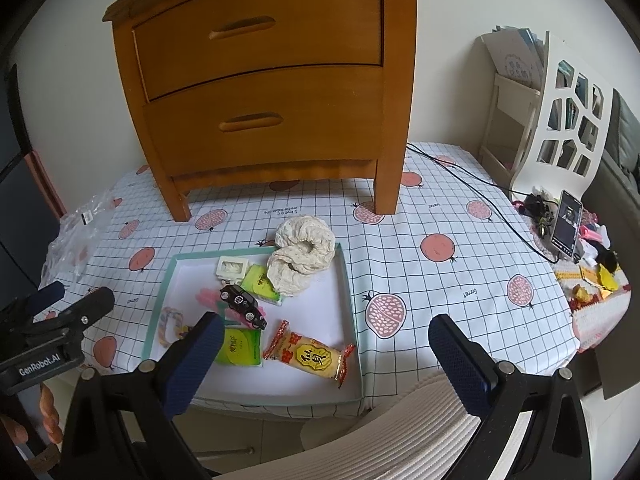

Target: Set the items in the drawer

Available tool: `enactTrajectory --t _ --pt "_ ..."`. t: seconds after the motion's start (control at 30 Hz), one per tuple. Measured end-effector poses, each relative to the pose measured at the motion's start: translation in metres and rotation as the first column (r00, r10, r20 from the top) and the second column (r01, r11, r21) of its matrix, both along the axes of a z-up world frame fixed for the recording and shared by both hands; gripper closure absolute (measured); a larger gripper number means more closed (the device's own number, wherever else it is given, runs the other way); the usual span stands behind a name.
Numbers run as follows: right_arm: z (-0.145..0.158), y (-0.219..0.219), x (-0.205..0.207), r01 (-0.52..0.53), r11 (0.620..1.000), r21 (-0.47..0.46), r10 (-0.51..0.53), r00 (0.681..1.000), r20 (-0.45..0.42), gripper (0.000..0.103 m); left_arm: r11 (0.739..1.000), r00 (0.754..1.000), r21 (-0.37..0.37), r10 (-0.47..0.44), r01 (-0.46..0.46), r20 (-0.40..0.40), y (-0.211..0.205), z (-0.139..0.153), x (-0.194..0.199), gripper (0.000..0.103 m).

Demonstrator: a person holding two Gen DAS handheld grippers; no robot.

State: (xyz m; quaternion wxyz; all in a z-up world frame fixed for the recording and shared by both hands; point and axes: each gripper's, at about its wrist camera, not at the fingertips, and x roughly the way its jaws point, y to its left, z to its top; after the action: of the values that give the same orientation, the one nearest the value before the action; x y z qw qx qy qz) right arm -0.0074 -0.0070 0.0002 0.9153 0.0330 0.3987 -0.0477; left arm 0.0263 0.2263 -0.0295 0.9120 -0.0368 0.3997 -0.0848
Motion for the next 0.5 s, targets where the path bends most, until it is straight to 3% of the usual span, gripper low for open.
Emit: enactTrajectory --t 0.37,0.5 --pt "0.002 -0.013 0.037 -0.005 1.0 0.012 0.004 1.0 0.012 0.0 0.996 0.998 -0.068 0.055 -0.053 0.024 0.018 0.017 0.052 0.0" --pt "-0.001 -0.018 0.059 -0.021 0.999 0.025 0.021 1.0 0.008 0.0 0.992 0.995 -0.108 0.068 -0.06 0.071 0.023 0.024 0.078 0.0"
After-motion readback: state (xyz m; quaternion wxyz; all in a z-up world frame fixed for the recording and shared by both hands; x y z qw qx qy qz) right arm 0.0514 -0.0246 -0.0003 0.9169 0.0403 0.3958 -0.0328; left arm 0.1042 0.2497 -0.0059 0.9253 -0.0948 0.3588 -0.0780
